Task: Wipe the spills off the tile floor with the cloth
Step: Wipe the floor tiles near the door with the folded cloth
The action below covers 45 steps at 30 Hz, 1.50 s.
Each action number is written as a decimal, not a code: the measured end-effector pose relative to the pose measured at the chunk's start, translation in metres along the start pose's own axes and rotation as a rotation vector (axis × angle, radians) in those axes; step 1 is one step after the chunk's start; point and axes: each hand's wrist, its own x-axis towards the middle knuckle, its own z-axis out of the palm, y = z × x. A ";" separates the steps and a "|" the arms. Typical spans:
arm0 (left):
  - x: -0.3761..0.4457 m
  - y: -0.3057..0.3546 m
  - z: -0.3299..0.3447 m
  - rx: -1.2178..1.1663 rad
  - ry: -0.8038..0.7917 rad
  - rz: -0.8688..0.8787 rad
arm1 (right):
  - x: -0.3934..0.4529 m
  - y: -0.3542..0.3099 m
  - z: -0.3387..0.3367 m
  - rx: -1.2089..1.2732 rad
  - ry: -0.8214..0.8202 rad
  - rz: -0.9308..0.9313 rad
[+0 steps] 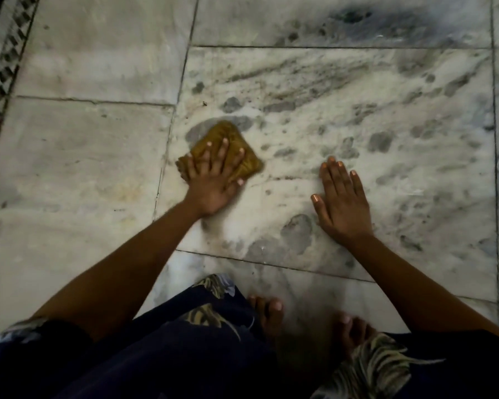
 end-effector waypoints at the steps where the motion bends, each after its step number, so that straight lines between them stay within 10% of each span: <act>1: -0.016 0.004 0.007 0.039 0.019 0.092 | 0.005 -0.001 -0.002 0.004 0.012 0.004; 8: -0.052 -0.073 0.025 0.101 0.096 0.344 | 0.041 0.007 -0.002 -0.004 0.030 0.026; 18: 0.094 -0.035 -0.036 -0.002 -0.041 -0.043 | 0.049 0.015 -0.001 0.010 0.032 0.042; 29: -0.087 -0.033 0.040 0.031 0.127 0.265 | 0.048 0.013 0.000 0.017 0.056 0.044; 45: 0.163 0.004 -0.059 -0.022 -0.009 -0.002 | 0.049 0.012 -0.003 0.046 0.060 0.052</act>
